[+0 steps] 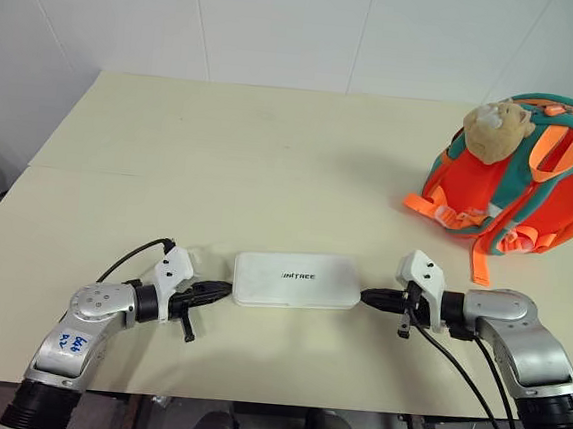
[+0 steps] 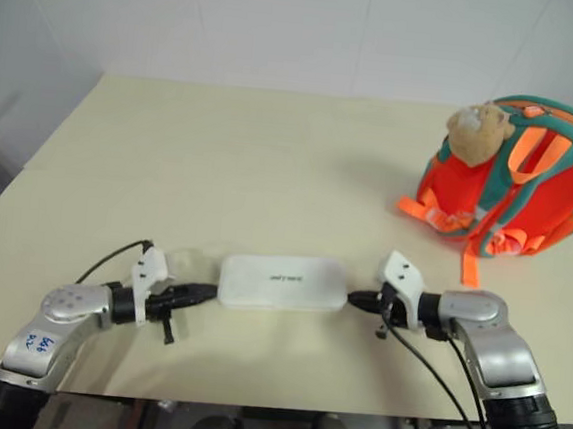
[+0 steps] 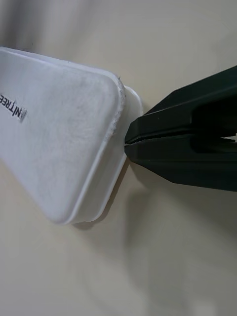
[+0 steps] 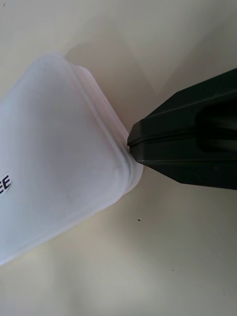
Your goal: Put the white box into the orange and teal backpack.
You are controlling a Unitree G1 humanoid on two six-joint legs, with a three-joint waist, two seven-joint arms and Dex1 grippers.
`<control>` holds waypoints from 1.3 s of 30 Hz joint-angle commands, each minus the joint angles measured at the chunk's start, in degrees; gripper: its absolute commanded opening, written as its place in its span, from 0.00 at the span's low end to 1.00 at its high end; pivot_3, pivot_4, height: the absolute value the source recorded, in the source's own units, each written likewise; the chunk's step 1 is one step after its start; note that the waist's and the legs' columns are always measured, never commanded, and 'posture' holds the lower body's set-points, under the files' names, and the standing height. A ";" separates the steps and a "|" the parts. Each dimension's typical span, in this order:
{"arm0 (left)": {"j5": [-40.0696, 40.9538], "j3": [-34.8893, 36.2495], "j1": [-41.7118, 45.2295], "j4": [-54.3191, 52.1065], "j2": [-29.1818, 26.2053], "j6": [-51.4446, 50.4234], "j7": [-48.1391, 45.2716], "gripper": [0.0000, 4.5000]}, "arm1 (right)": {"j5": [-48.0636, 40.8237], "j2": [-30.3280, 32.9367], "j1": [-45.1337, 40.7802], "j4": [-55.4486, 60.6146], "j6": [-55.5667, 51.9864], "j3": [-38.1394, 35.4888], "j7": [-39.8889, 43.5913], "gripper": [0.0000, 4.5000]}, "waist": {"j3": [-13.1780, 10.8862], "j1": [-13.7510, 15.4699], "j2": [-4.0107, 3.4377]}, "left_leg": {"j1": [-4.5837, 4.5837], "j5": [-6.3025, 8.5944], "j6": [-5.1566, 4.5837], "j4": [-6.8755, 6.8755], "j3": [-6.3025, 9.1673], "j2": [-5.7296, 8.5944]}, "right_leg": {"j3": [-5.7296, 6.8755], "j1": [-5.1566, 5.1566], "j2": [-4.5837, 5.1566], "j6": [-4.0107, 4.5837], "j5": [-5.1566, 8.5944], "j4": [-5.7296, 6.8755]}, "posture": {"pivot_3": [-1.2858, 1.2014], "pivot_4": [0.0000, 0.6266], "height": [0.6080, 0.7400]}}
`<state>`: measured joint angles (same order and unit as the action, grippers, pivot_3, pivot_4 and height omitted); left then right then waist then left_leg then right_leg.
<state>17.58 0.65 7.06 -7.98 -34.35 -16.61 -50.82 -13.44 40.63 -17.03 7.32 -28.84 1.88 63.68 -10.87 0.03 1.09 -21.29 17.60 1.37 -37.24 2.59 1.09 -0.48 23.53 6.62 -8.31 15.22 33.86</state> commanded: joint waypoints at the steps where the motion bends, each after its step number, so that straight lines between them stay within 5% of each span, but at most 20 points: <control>1: 0.54 -1.01 0.35 -2.65 0.37 0.83 -0.65 0.01 | -3.09 0.54 0.26 3.78 -0.98 0.66 1.46 0.03 | 0.00 0.00 0.00 | 0.00 0.00 0.00 0.00 0.00 0.00 | 0.00 0.00 0.00 0.00 0.00 0.00 | 0.52 0.24 1.00; 11: 4.16 5.55 2.15 0.65 -5.49 -3.15 -3.22 0.01 | -6.52 6.87 -2.84 1.19 -8.99 -1.76 4.06 0.03 | 0.00 -0.14 0.00 | 0.00 0.00 0.00 0.00 0.00 0.00 | 0.00 0.00 -0.01 0.01 0.00 0.00 | 0.52 0.24 1.00; 12: 5.84 6.20 2.27 0.65 -6.29 -5.67 -4.15 0.09 | -7.30 7.37 -3.41 0.90 -10.16 -2.16 4.22 0.18 | 0.00 -0.20 0.00 | 0.00 0.00 -0.01 0.00 0.00 0.00 | 0.00 0.01 -0.01 0.01 0.00 0.00 | 0.52 0.24 1.00; 24: 20.17 4.78 12.23 6.94 -15.31 -34.22 -15.30 0.84 | -13.92 12.51 -8.64 -1.93 -17.33 -1.78 10.27 1.00 | -0.01 -0.04 0.00 | -0.03 0.02 -0.05 -0.02 0.06 -0.01 | 0.07 0.00 -0.02 0.04 0.02 0.02 | 0.52 0.24 1.00; 26: 20.95 3.68 15.85 10.45 -15.54 -38.02 -16.72 0.99 | -15.66 12.88 -9.46 -1.59 -19.68 -1.95 10.87 1.00 | -0.01 -0.11 0.00 | -0.03 0.01 -0.05 -0.03 0.06 -0.01 | 0.08 0.01 -0.05 0.04 0.02 0.04 | 0.52 0.24 1.00; 39: 19.32 -9.28 27.14 23.09 -13.38 -51.48 -23.53 0.99 | -22.01 13.04 -13.28 2.39 -30.82 -0.39 8.59 1.00 | -0.01 -0.18 0.01 | -0.24 0.01 -0.04 -0.01 0.02 -0.01 | 0.08 0.15 -0.06 0.02 0.02 0.13 | 0.52 0.24 1.00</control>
<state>37.25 -8.05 33.41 14.79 -47.54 -67.99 -73.04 -34.11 52.88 -29.59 7.57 -59.07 1.93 72.27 -10.87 -0.15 1.10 -21.53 17.61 1.33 -37.25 2.61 1.08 -0.40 23.69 6.56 -8.29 15.24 33.97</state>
